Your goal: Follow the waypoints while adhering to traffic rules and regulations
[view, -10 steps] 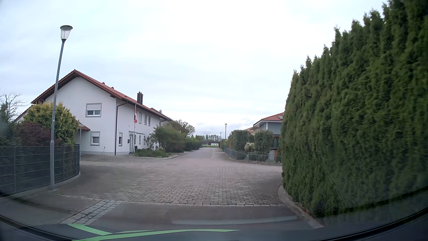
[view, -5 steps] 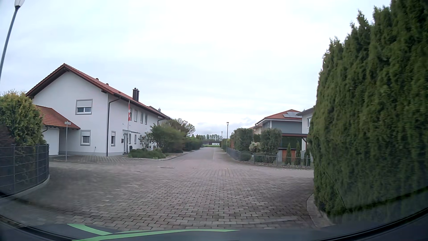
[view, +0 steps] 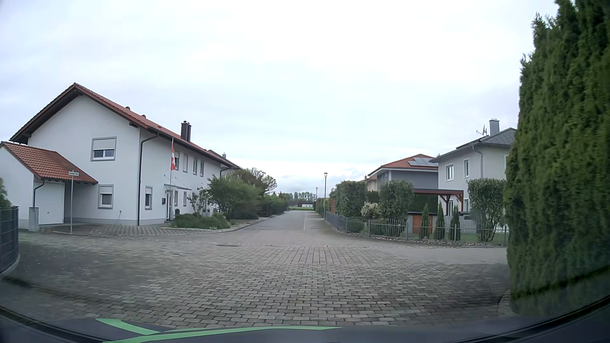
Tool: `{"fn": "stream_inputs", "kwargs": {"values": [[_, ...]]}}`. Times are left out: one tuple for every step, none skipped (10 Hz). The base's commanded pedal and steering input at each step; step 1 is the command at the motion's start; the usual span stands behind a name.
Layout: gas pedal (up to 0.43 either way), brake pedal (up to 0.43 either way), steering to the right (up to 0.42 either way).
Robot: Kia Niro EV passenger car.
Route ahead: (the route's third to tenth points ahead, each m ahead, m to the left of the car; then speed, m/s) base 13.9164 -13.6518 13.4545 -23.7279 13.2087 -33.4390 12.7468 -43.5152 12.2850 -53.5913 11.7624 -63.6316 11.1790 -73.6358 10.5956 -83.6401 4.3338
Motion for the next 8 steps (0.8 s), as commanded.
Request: {"fn": "stream_inputs", "kwargs": {"values": [[0.0, 0.152, 0.026], [0.0, 0.146, 0.043], [0.0, 0.146, 0.061], [0.0, 0.146, 0.082], [0.0, 0.14, 0.112], [0.0, 0.122, 0.144], [0.0, 0.098, 0.174], [0.0, 0.067, 0.214]]}}
